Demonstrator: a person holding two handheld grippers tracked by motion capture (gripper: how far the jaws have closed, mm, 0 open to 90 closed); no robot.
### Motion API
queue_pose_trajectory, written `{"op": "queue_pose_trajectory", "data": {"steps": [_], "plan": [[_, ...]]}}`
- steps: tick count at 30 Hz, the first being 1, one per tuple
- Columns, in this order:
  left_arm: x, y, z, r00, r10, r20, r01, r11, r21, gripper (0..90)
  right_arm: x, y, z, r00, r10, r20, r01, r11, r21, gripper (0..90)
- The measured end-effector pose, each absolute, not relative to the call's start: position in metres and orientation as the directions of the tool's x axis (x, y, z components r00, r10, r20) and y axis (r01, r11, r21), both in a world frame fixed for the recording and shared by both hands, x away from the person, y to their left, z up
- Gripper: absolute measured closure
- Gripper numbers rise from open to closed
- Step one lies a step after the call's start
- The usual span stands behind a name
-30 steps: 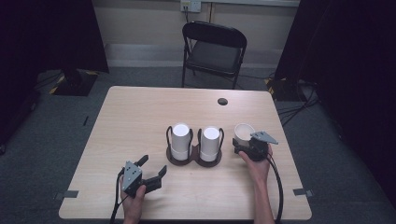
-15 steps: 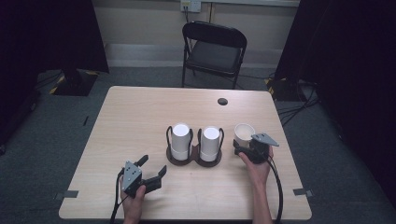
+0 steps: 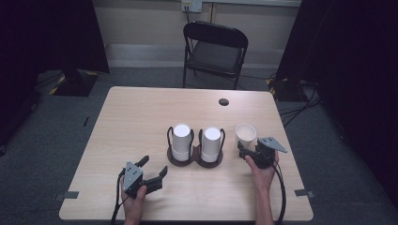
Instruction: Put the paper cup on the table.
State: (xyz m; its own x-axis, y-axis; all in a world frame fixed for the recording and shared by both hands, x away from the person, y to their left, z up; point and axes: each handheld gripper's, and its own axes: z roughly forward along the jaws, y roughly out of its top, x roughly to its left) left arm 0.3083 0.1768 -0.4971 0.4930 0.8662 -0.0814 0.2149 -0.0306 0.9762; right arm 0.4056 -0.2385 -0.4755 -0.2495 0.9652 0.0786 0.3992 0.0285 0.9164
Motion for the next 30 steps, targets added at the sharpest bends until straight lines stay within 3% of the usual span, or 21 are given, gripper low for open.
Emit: {"op": "queue_pose_trajectory", "data": {"steps": [9,30], "plan": [[0.309,0.177,-0.497,0.494,0.864,-0.095,0.226,-0.022,0.974,17.1,0.384,-0.240,-0.475,-0.245,0.962,0.120,0.363,-0.024,0.932,13.9],[0.306,0.176,-0.497,0.494,0.866,-0.080,0.216,-0.033,0.976,16.6,0.339,-0.221,-0.472,-0.285,0.952,0.107,0.287,-0.022,0.958,15.9]]}}
